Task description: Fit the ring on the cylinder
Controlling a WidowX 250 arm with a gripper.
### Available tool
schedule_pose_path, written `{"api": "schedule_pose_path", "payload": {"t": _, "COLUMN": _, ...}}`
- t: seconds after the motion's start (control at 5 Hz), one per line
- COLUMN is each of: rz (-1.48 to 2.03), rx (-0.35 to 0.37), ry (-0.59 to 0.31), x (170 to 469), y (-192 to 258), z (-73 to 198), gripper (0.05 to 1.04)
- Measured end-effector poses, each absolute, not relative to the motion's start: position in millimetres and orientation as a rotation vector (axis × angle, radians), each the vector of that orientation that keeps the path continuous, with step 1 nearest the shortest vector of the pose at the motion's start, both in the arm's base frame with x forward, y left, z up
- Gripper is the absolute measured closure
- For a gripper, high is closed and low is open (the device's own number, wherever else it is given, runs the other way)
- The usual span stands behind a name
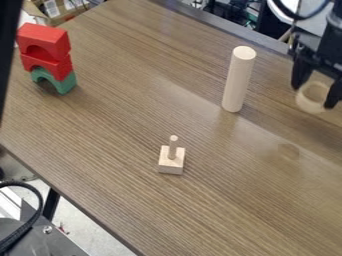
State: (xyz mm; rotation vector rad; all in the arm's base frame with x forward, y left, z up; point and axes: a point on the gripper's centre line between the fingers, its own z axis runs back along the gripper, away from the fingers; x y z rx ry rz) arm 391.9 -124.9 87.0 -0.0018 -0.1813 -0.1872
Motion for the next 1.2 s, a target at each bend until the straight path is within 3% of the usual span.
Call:
{"api": "schedule_pose_path", "payload": {"t": 0.2, "rz": -0.167, "rx": 0.017, "ry": -0.230, "x": 397, "y": -121, "z": 114, "gripper": 0.357}}
{"api": "schedule_pose_path", "payload": {"t": 0.8, "rz": -0.025, "rx": 0.071, "ry": -0.260, "x": 393, "y": -86, "z": 158, "gripper": 0.357}}
{"api": "schedule_pose_path", "payload": {"t": 1.2, "rz": 0.059, "rx": 0.068, "ry": -0.231, "x": 388, "y": -60, "z": 167, "gripper": 0.357}}
